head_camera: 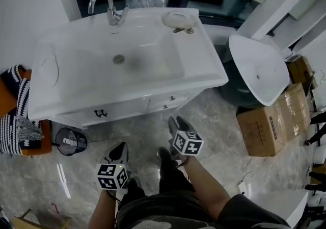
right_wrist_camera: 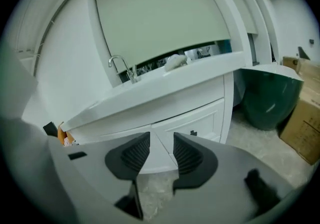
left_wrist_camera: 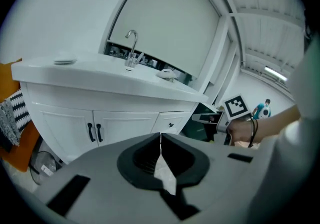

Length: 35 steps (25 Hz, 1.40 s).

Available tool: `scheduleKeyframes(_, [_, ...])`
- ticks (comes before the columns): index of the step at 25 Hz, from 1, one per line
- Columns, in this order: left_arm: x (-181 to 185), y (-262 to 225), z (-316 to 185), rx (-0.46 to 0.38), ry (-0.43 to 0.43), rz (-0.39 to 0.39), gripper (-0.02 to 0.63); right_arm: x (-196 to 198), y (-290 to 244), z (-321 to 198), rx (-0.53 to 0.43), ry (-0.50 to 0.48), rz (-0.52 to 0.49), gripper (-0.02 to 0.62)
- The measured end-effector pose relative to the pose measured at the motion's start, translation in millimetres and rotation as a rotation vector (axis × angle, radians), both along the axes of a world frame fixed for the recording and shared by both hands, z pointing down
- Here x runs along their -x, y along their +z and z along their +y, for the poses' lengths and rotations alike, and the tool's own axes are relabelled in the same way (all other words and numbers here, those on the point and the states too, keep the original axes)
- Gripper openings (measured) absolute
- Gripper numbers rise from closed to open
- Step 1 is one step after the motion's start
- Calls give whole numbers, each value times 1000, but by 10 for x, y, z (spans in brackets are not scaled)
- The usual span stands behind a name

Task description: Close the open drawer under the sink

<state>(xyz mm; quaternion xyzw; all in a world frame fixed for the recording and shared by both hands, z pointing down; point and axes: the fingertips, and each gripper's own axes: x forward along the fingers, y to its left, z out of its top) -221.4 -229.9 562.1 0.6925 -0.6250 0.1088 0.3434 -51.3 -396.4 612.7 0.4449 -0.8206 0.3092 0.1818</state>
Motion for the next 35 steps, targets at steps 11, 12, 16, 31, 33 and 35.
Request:
scheduleKeyframes(11, [235,-741,956,-151,144,-10,15,19,-892,1436,-97,99,-49,60])
scheduleKeyframes(12, [218,-768,1011,-155,164,-13,15,-12,-947,1565,-98,111,-60,54])
scheduleKeyframes(16, [91,-837,1163,-155,210,-2,15,-186,-1086,1956,-88,145,-66,44])
scheduleKeyframes(31, [-684,-1020,1849,-182,280,-20,15,-757,-1352,2840,-145,103,-64,41])
scheduleKeyframes(33, [-814,-1059,2026,-188,282,-33,15,-851,-1389,3031,-148,96,-78,41])
scheduleKeyframes(35, [-946,-1108,2212,-196,283,-47,15,-949,-1433,3230,-153,86,-91,41])
